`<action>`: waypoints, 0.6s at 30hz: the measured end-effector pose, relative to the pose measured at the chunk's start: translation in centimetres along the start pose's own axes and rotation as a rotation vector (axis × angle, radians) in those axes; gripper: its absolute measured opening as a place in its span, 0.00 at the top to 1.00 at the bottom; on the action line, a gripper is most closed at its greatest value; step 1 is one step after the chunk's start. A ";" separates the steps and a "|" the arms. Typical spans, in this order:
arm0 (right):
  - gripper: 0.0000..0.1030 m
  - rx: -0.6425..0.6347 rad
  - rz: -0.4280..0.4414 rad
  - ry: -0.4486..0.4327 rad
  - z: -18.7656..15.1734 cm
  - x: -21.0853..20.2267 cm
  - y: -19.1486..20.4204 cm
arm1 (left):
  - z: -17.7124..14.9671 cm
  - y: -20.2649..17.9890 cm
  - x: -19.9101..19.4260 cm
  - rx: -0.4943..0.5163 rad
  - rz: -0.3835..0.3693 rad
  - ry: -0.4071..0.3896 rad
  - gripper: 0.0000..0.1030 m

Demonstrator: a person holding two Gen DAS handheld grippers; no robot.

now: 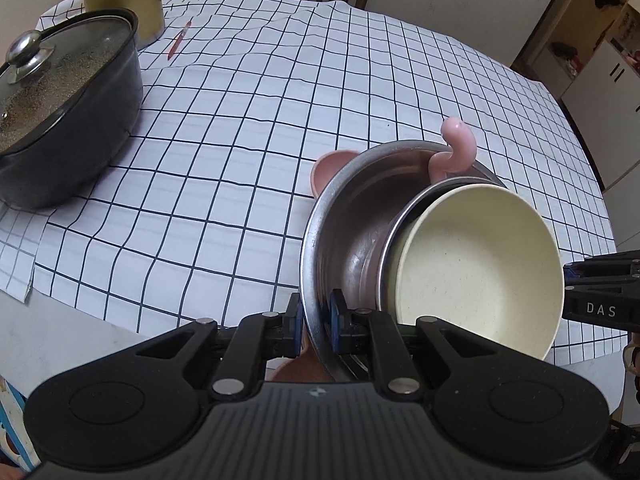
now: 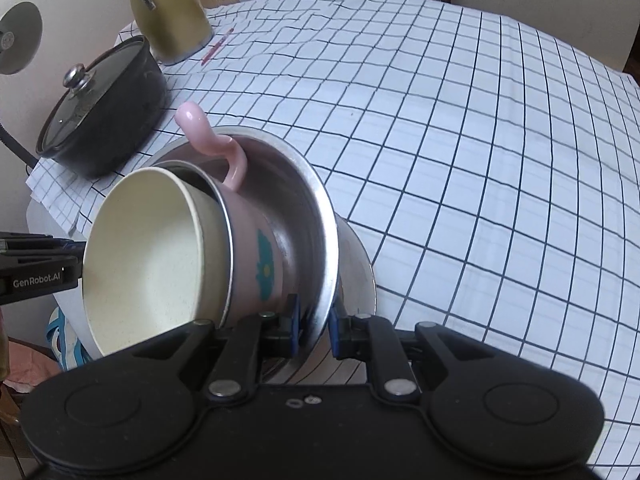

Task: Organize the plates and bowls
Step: 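Lift the whole stack with both grippers and carry it beside the black pot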

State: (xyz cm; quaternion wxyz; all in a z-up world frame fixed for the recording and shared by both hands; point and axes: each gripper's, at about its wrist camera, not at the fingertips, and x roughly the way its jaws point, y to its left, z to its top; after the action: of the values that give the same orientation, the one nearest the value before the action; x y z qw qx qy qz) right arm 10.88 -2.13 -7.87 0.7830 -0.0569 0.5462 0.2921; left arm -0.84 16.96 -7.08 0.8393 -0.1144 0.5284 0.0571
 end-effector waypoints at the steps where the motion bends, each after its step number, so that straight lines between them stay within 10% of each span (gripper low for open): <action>1: 0.85 0.001 0.000 0.003 0.0 0.1 -0.1 | 0.0 0.0 0.2 0.002 0.000 0.002 0.88; 18: 0.85 0.041 -0.007 0.048 0.5 2.5 0.0 | -0.2 0.2 1.7 0.008 -0.004 0.033 0.88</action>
State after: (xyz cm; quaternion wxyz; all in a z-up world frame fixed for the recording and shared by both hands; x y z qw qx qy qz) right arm 11.87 -0.97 -9.89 0.7716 -0.0498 0.5705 0.2769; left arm -0.32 17.10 -8.78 0.8310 -0.1131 0.5423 0.0514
